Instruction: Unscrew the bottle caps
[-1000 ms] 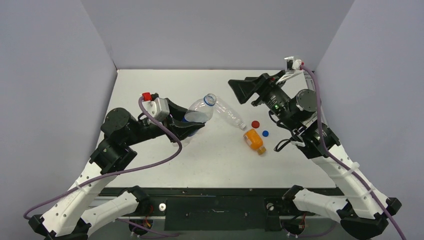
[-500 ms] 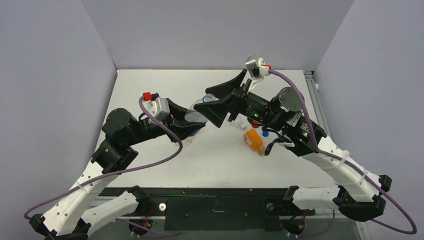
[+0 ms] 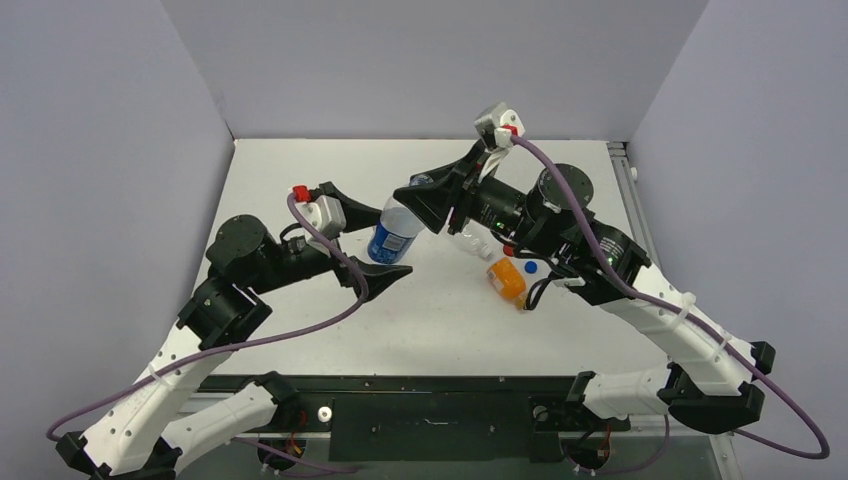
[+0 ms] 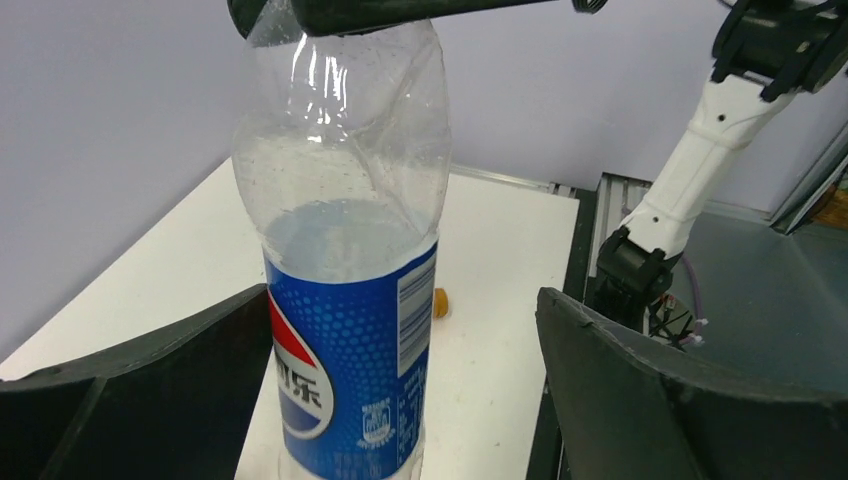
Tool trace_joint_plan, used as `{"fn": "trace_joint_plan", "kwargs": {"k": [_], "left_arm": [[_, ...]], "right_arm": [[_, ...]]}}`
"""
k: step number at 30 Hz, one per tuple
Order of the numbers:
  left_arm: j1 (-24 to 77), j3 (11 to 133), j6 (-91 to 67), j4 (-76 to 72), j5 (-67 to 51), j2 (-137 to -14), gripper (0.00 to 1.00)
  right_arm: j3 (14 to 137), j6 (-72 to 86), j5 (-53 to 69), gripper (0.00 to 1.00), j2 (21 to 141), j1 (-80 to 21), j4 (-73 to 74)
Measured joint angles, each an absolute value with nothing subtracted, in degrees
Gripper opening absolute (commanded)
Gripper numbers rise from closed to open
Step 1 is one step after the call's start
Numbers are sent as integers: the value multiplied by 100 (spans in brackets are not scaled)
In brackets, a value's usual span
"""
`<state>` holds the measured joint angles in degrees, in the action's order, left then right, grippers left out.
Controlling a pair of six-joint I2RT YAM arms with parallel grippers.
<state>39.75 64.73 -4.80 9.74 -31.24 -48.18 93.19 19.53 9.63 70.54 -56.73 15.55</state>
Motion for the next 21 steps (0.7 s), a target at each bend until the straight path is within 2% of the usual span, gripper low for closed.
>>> {"fn": "trace_joint_plan", "kwargs": {"k": [4, 10, 15, 21], "left_arm": [[3975, 6510, -38, 1603, -2720, -4692, 97], [3975, 6364, 574, 2178, -1623, -3913, 97], [3975, 6425, 845, 2486, -1100, -3634, 97], [3975, 6438, 952, 2908, -1020, -3686, 97]], "right_arm": [[9356, 1529, 530, 0, 7148, -5629, 1907], [9100, 1059, 60, 0, 7550, -4807, 1817], [9050, 810, -237, 0, 8545, -4386, 1417], [9050, 770, -440, 0, 9741, -4230, 895]]}}
